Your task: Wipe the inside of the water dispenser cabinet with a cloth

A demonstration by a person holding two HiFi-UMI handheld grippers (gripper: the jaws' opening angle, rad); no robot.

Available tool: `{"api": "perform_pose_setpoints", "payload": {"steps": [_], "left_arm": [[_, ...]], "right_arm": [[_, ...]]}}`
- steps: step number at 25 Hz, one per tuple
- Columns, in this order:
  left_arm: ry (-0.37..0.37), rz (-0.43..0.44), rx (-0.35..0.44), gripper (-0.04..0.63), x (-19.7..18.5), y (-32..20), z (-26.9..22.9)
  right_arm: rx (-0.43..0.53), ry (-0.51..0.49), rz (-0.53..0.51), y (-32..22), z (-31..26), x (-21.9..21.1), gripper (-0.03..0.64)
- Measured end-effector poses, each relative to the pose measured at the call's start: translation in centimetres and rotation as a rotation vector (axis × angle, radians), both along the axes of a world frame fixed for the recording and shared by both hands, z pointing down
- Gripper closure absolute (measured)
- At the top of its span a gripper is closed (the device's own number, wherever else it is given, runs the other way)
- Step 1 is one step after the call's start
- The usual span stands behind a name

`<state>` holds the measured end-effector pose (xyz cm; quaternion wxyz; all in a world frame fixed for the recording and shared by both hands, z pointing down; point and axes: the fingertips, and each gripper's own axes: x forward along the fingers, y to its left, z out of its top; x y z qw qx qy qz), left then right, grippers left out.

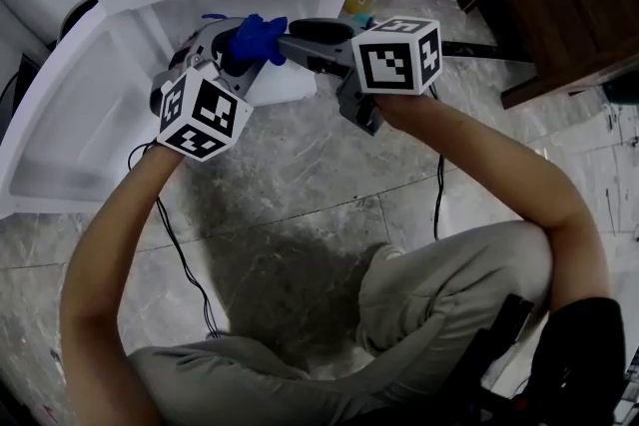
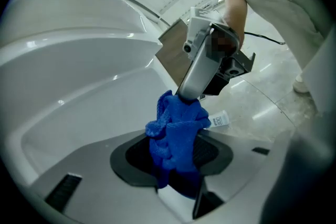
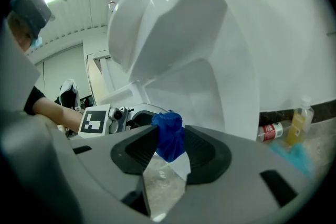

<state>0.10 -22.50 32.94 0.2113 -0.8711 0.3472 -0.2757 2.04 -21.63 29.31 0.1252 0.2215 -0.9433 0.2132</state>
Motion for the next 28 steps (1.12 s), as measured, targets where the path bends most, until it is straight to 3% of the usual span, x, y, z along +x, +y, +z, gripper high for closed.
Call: {"api": "perform_pose_setpoints", "payload": {"steps": [1,3,6,9,13,19,24,28], "left_arm": [[0.022,-0.023,-0.015,0.413,-0.4,-0.4,0.2],[0.087,-0.088,-0.059,0.413,-1.5,-1.4,0.2],[0.172,-0.165,-0.097,0.413,-2.8,-2.6,-1.0],[0.228,-0.183,-0.086,0.413,-2.4,-3.7,-1.9],[0.378,-0.174,-0.012,0.413,-0.3,-5.5,-4.3],[0.479,-0.219,0.116,0.413,2.3,-8.6,-7.3],[0.515,-0.221,0.191,0.414,3.3,-10.3,-8.1],[0.498,-0.24,0.235,0.417,3.1,-12.2,-8.3]], "right_arm": [[0.032,0.004,0.02,-0.3,-0.3,0.4,0.479],[0.074,0.006,0.082,-1.2,-0.6,1.5,0.594],[0.099,0.013,0.135,-2.0,-0.6,2.4,0.618],[0.1,0.065,0.113,-1.7,1.0,2.2,0.618],[0.01,0.092,0.076,0.0,4.5,1.9,0.618],[-0.075,0.162,-0.005,3.9,9.8,2.2,0.618],[-0.133,0.154,-0.039,5.0,11.8,3.4,0.618],[-0.147,0.15,-0.023,4.5,12.4,4.9,0.618]]}}
